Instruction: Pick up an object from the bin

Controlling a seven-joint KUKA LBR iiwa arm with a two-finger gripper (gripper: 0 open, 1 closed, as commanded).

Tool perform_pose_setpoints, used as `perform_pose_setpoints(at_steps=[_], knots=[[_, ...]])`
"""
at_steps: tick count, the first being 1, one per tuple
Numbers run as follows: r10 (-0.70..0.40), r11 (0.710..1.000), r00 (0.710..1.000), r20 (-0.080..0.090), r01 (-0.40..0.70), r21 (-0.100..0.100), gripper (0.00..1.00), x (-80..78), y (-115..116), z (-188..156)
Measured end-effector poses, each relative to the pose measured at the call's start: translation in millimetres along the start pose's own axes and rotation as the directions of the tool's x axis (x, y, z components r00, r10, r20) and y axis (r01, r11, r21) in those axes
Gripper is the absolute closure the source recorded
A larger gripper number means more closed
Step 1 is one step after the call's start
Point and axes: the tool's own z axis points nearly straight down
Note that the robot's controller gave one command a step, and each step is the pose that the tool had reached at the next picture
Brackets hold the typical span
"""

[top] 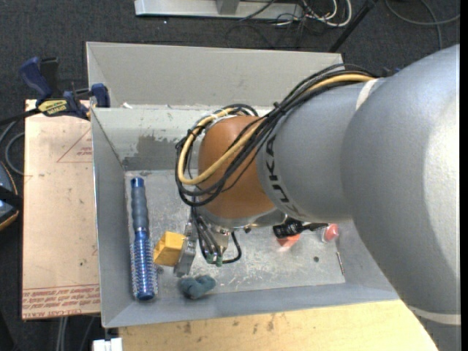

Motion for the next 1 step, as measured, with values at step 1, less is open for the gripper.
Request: perform_pose_setpoints(at_steps=[1], knots=[[-0.002, 1.000, 1.000, -0.001, 0.002, 0.001, 1.00, -0.4, 0.9, -17.0]])
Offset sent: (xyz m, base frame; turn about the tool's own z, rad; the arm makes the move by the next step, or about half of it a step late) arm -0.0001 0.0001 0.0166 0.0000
